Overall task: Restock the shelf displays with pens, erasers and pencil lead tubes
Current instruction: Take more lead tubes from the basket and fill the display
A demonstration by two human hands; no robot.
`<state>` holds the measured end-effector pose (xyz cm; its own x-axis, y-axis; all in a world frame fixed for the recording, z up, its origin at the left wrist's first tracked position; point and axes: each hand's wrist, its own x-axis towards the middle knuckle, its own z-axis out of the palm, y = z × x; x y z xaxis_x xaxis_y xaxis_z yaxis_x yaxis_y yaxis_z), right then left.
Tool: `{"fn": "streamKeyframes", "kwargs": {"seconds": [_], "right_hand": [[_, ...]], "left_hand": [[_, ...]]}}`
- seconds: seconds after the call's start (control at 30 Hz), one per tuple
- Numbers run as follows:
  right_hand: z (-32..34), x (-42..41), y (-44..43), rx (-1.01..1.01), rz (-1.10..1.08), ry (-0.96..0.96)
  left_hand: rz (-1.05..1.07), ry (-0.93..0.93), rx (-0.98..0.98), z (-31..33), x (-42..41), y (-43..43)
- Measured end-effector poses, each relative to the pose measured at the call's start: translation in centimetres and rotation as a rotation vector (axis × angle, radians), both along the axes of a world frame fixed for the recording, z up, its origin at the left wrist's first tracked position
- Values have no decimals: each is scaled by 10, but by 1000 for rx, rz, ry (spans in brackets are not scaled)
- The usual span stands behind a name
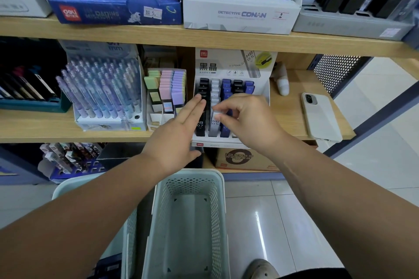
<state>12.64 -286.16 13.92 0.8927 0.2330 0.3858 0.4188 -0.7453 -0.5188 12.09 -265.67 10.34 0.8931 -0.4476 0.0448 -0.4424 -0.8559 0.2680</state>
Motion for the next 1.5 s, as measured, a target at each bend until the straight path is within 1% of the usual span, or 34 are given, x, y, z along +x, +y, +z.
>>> {"fn": "streamKeyframes", "kwargs": {"seconds": [0.1,0.17,0.33,0.5,0.6,0.73,0.87,0.97,1.03,1.1,1.13,1.23,1.27,1.33,1.4,1.43,1.5], "right_hand": [[-6,3,0,28,-33,-78],[-10,5,-2,63,-63,-76],[-13,12,-9,42,-84,-96],[-13,17,-11,-50,-119,-165],[-17,19,-8,-136,-126,-200],[-18,20,-8,-182,-122,-214],[-12,10,-8,-217,-148,-244],[-4,-2,-4,-187,-149,-247],[0,-14,4,-165,-119,-225],[-1,-28,18,-133,-64,-157],[-2,-34,26,-126,-36,-108],[-17,-52,60,-97,44,98],[-25,-57,74,-87,65,185],[-43,-70,108,-94,126,375],[-67,-81,147,-143,222,512],[-79,-85,168,-160,262,570],[-106,-88,213,-159,294,717]], "left_hand": [[13,-33,-131,-11,3,-2],[24,-50,-198,-18,4,-5],[91,-94,-280,-31,9,-18],[137,-81,-283,-25,22,-36],[121,-68,-246,-22,26,-38],[87,-58,-202,-18,25,-35],[40,-75,-288,-10,3,-9],[31,-40,-379,1,-20,37],[27,-53,-337,6,-33,78],[20,-79,-158,3,-44,126],[22,-58,-46,-2,-49,151],[134,112,310,-24,-68,227],[202,158,378,-33,-76,250],[370,256,407,-52,-91,287],[538,344,381,-73,-101,312],[625,405,328,-85,-105,321],[774,538,134,-115,-116,331]]}}
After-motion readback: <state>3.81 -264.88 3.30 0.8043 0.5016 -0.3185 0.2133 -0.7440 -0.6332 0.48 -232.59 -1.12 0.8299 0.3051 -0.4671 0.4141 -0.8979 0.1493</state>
